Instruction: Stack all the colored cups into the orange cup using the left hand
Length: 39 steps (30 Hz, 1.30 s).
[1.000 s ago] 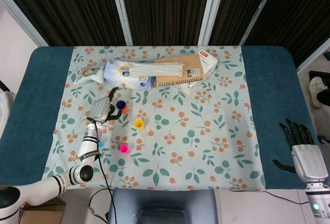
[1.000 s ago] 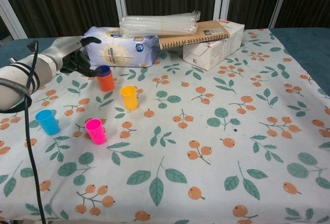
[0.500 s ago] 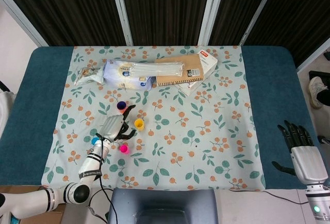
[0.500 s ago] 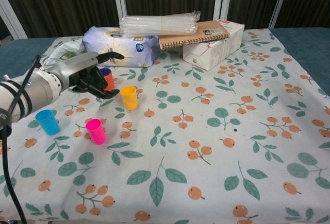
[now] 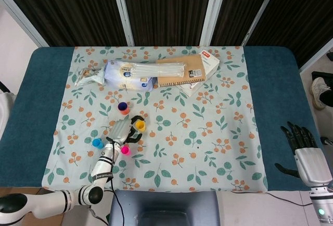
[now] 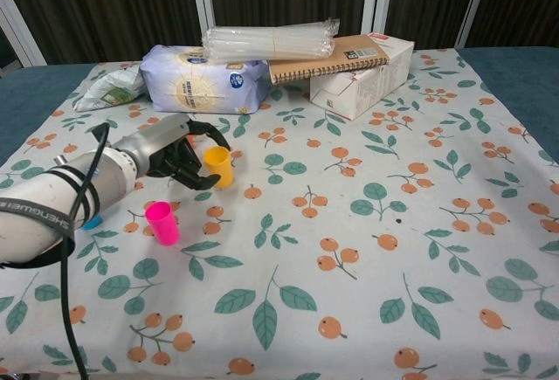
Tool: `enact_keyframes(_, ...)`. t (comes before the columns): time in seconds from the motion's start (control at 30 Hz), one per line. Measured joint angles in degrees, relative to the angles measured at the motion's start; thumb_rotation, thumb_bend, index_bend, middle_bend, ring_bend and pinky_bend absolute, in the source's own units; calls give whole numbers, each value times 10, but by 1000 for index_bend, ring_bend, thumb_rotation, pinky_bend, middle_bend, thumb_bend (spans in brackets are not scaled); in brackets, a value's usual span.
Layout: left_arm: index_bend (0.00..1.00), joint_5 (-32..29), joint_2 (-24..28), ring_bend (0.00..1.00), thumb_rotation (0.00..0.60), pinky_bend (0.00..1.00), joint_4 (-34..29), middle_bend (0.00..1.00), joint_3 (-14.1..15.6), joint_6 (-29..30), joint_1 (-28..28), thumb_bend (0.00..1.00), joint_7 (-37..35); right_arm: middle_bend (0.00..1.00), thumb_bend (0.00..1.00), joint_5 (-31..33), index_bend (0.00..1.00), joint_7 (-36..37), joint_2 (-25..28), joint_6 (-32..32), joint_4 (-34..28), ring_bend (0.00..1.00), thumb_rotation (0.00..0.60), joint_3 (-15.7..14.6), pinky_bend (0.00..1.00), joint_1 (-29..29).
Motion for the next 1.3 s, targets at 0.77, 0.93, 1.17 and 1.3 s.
enact_keyframes(0.77,589,24,-15,1000,600,1000,68,1000,-46,5,-8,384,-46,0,125,1,0,4,4,0,0,0,600,0,0,-1)
enact_keyframes(0.93,589,13,15,1000,600,1000,70,1000,-84,7,-18,382,-49,0,125,3,0,3,3,-1,0,0,600,1,0,0)
enact_keyframes(1.17,591,-7,35,1000,600,1000,72,1000,-99,0,-23,382,-43,0,125,4,0,-1,2,-4,0,0,600,1,0,1)
enact_keyframes(1.3,594,-18,40,1000,600,1000,85,1000,-85,-14,-19,381,-37,0,125,5,0,-4,0,-3,-1,0,600,2,0,1)
